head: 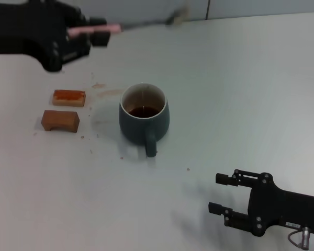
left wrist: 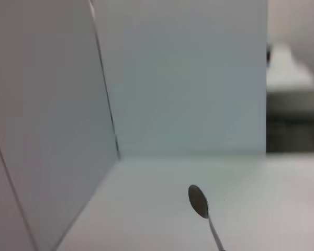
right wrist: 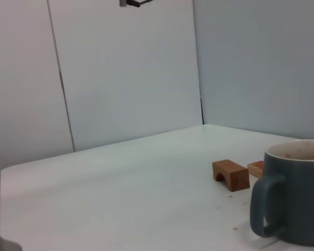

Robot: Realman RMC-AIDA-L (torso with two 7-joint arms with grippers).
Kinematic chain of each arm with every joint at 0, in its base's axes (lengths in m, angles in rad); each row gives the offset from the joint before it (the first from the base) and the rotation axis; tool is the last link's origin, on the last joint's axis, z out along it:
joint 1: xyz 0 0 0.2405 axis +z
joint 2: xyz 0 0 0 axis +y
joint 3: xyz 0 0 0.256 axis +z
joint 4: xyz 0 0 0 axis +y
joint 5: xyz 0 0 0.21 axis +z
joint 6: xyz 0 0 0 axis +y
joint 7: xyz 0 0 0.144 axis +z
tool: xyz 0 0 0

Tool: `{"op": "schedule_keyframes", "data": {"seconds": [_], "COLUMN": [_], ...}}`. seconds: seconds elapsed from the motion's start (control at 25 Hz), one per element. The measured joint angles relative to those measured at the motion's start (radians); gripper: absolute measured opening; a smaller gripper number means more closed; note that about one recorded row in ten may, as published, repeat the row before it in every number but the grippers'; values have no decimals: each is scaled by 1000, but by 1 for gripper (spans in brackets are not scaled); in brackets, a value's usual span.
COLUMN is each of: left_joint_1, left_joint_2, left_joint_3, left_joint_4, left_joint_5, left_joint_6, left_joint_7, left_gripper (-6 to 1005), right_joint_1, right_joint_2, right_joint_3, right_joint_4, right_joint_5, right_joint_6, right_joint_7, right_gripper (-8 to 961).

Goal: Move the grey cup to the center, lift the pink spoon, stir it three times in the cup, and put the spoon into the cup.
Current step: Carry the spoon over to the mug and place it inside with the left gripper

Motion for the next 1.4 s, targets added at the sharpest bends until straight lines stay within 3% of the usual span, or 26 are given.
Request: {"op": "schedule_keyframes", "data": {"seconds": [0.04, 0.08, 0.12, 0.24, 0.32, 0.44, 0.6, 0.76, 1.4], "left_joint_1": [0, -3, -6, -9, -36, -43, -75, -87, -167], "left_joint_2": [0, 0, 0, 0, -5, -6, -13, -15, -20], "left_joint_3": [0, 70, 90, 102, 202, 221, 365, 442, 616], "left_joint_4": [0, 140, 177, 194, 284, 291, 302, 306, 216], "left_joint_5": [0, 131, 174, 192, 356, 379, 515, 590, 766], "left_joint_6": [0, 13, 22, 27, 59, 62, 46, 1, -73], "left_joint_7": [0, -37, -49, -55, -99, -105, -142, -164, -203], "left_gripper": [150, 151, 152, 155, 157, 159, 163, 166, 180], "right_joint_1": [0, 0, 0, 0, 0, 2, 6, 6, 3], "right_joint_2": [0, 0, 0, 0, 0, 1, 1, 1, 0], "right_joint_3": [0, 0, 0, 1, 1, 1, 1, 1, 1], "right_joint_4": [0, 0, 2, 7, 10, 13, 23, 24, 35], "right_joint_5": [0, 0, 0, 0, 0, 0, 0, 0, 0], "right_joint_6": [0, 0, 1, 5, 8, 11, 14, 15, 13], "right_joint_7": [0, 0, 0, -1, -1, -1, -1, -3, -3], "right_gripper": [625, 625, 625, 624, 624, 624, 624, 625, 624]}}
